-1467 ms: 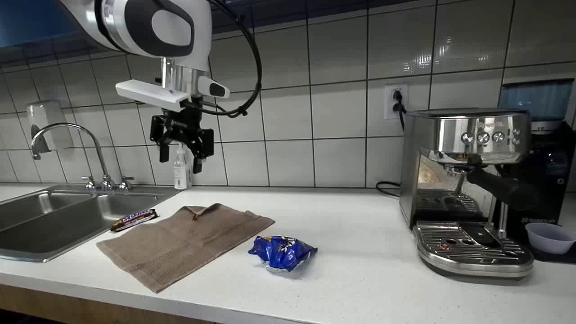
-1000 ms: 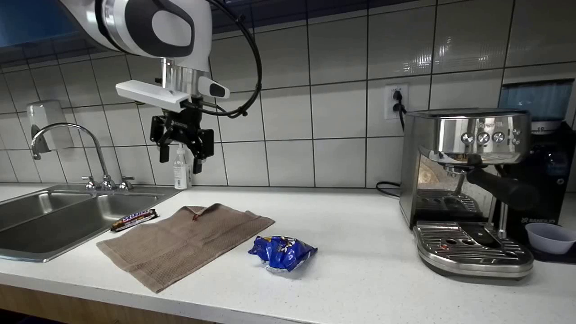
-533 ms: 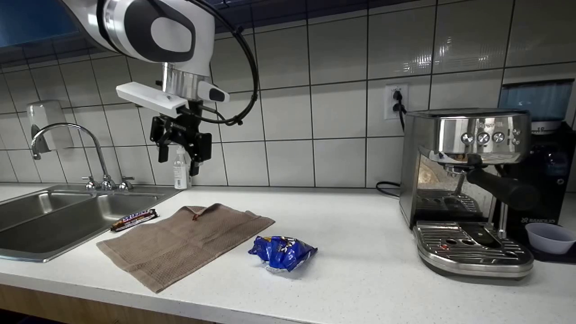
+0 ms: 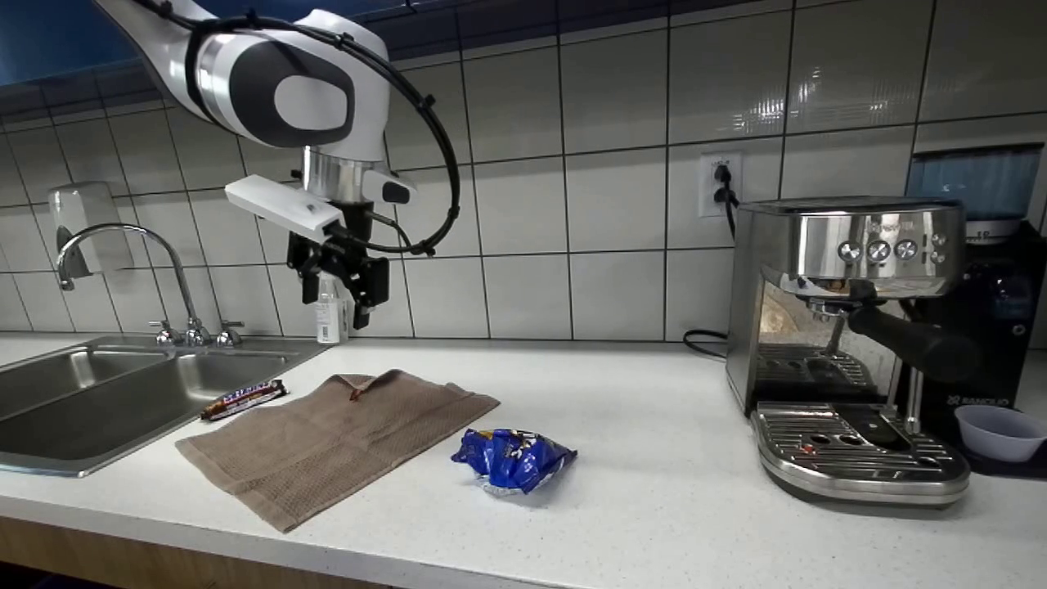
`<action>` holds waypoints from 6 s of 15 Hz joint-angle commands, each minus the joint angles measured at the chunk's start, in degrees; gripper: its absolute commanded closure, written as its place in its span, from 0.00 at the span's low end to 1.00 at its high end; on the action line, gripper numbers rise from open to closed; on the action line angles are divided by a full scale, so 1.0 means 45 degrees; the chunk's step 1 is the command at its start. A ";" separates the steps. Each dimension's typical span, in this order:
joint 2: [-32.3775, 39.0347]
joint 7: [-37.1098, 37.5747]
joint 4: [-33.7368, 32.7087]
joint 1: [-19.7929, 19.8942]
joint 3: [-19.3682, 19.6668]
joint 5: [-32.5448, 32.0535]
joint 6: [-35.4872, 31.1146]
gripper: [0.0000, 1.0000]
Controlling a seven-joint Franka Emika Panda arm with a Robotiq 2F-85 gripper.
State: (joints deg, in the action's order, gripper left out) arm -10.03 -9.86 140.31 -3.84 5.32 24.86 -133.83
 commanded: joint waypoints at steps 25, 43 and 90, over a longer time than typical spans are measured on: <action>0.6296 -0.0453 -0.3520 0.0297 -0.2681 0.3489 -0.4174 0.00; 0.8993 -0.0350 -0.5712 0.1480 -0.3852 0.3553 -0.4333 0.00; 0.9541 -0.0884 -0.6760 0.1881 -0.4507 0.3461 -0.4215 0.99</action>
State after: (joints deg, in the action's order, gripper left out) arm 33.83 -11.49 109.76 2.52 -13.17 39.47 -153.39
